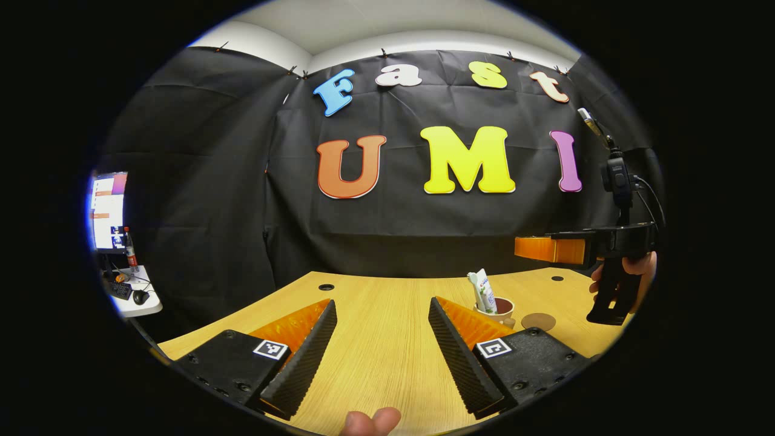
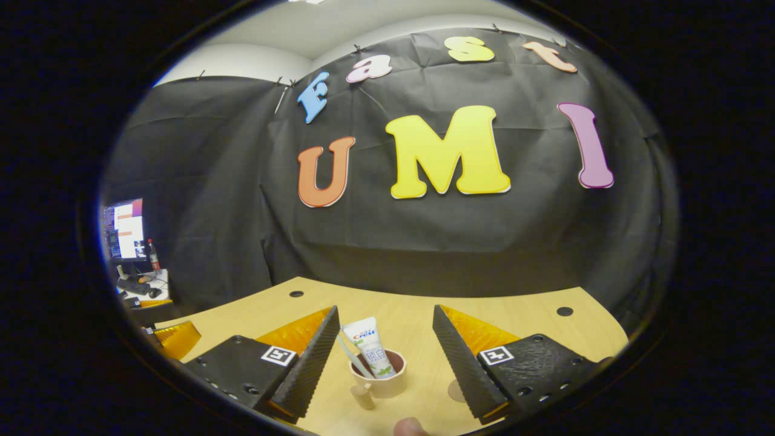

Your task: Put the toothbrush and toothpaste on the desktop into the cup, then pick up the cup and place it on the coaster on the desktop.

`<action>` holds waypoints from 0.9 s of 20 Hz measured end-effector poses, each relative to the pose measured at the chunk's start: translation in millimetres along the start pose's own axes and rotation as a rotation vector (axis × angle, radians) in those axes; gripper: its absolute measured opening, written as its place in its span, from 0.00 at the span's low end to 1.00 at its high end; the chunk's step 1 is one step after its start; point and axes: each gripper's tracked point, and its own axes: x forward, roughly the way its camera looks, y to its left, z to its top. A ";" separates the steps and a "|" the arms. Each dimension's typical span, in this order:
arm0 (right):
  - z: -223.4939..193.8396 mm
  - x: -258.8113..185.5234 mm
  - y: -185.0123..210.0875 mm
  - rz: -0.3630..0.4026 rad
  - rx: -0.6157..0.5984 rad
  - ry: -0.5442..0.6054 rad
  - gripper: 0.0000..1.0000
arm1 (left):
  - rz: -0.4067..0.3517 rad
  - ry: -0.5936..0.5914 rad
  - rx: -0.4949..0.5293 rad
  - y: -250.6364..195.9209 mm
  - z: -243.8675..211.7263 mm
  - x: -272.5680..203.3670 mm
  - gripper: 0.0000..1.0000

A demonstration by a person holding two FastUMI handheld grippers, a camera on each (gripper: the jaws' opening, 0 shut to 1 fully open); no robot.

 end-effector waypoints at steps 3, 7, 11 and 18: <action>-3.1 -20.3 -12.3 -0.023 0.004 -0.020 0.94 | -0.017 -0.003 -0.002 -11.2 2.4 -0.7 0.97; -7.5 -60.5 -33.9 -0.040 0.017 -0.038 0.94 | -0.065 0.041 -0.012 -42.3 0.5 4.0 0.97; -17.0 -111.2 -72.2 -0.098 0.022 -0.050 0.94 | -0.151 0.086 0.013 -80.3 10.0 11.8 0.97; -89.0 -196.2 -127.6 -0.173 -0.021 0.088 0.95 | -0.261 0.229 0.000 -124.0 18.3 34.0 0.97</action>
